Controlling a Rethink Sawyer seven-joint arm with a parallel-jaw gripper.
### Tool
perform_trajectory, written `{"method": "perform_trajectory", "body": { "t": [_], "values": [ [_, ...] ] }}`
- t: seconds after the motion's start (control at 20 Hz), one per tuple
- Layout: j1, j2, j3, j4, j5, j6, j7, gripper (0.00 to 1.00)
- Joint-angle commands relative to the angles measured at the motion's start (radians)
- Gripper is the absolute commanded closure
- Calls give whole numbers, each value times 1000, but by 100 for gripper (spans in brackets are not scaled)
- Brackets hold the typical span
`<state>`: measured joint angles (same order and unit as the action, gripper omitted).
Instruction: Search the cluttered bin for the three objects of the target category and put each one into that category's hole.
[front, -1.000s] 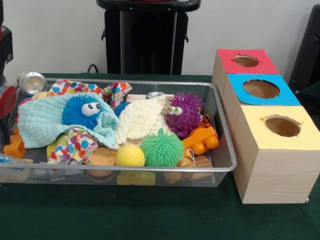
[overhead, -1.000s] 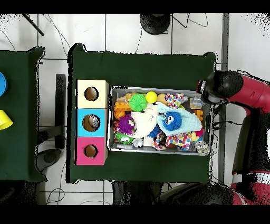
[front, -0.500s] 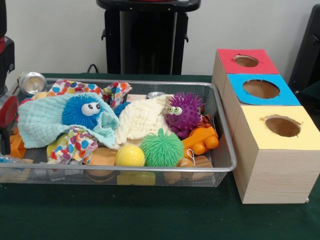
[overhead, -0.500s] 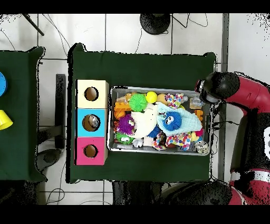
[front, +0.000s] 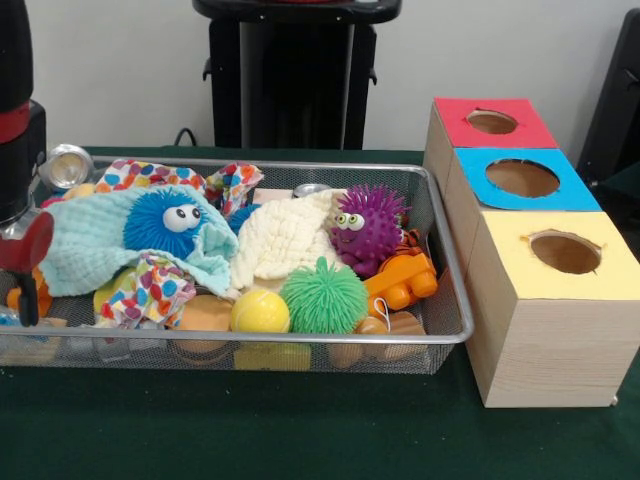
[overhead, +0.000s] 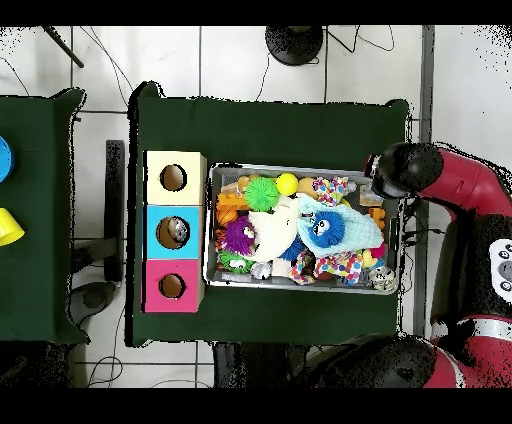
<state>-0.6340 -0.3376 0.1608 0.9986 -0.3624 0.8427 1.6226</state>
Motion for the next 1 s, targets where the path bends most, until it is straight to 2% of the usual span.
{"method": "perform_trajectory", "body": {
  "t": [0.05,0.55,1.0],
  "values": [
    [23,23,8,137,-18,-56,49,0],
    [28,29,1,153,-14,-87,71,0],
    [-12,76,45,140,7,-125,29,0]
  ]
}}
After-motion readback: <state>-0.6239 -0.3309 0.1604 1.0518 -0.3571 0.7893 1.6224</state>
